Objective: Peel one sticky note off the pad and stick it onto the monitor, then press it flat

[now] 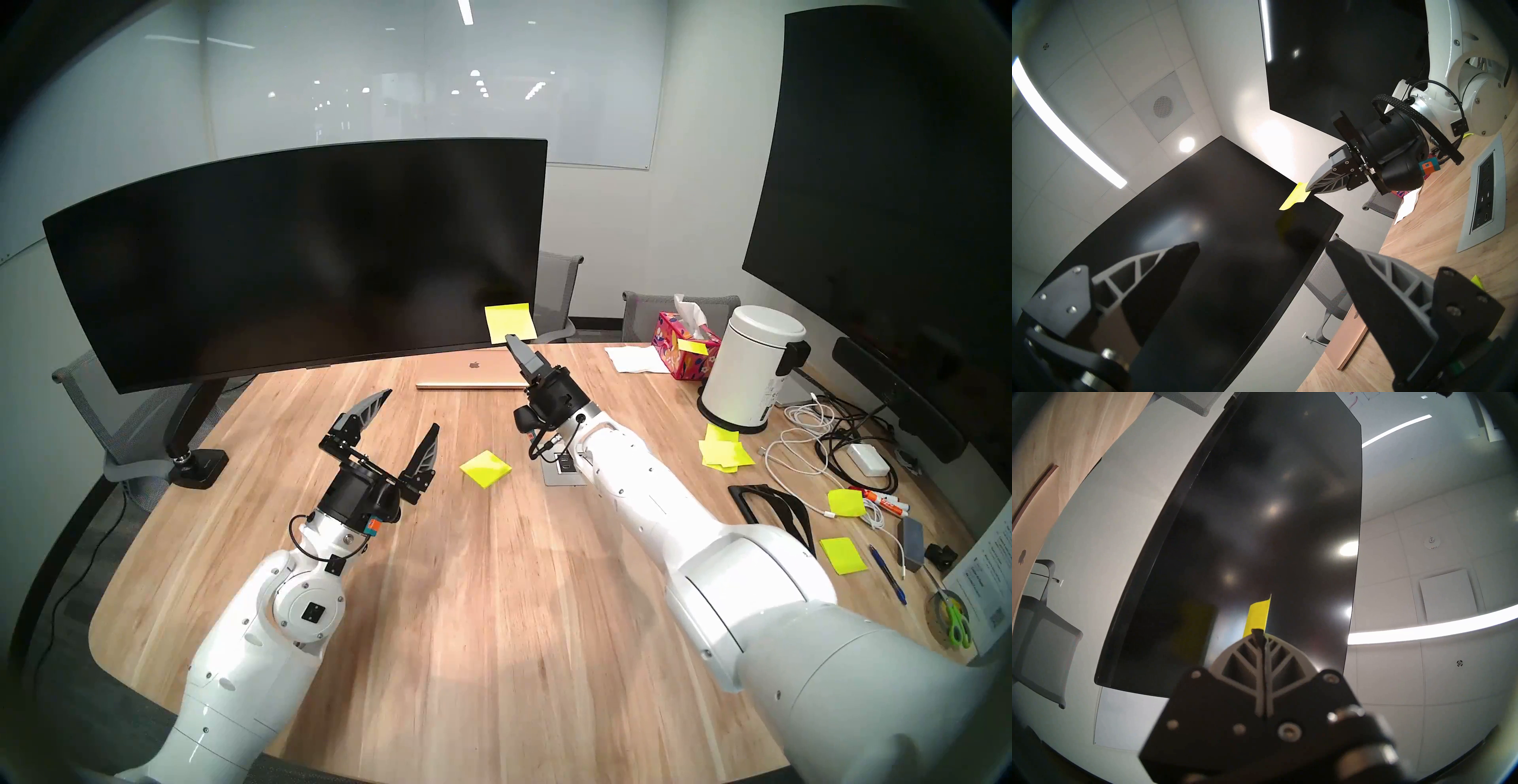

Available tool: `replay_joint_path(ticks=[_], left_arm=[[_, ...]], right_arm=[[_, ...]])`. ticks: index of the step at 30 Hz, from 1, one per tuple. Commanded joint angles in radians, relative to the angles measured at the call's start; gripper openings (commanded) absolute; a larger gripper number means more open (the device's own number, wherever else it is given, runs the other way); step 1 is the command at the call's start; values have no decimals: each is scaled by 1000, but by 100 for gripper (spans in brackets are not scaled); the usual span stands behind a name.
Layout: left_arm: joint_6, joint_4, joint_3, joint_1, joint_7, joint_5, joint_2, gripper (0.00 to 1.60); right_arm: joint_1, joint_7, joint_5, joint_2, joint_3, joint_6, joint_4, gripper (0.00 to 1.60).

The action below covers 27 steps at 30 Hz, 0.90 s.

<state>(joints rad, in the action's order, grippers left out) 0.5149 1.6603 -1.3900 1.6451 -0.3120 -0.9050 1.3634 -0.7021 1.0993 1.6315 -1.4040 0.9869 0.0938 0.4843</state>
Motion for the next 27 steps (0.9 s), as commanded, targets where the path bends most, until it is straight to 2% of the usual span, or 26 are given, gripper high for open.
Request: replay_joint_path(ticks=[1,14,27], left_arm=[[1,25,0,-3,-4,-1,3,160],[1,25,0,-3,-4,-2,3,160],[1,25,-1,-3,-4,-2,4,160]], right_arm=[[56,28,-1,-25,5,-3,-11,0],[89,49,0,-46,9,-14,-49,0],[127,70,1,-72,10,-13,-130,0]])
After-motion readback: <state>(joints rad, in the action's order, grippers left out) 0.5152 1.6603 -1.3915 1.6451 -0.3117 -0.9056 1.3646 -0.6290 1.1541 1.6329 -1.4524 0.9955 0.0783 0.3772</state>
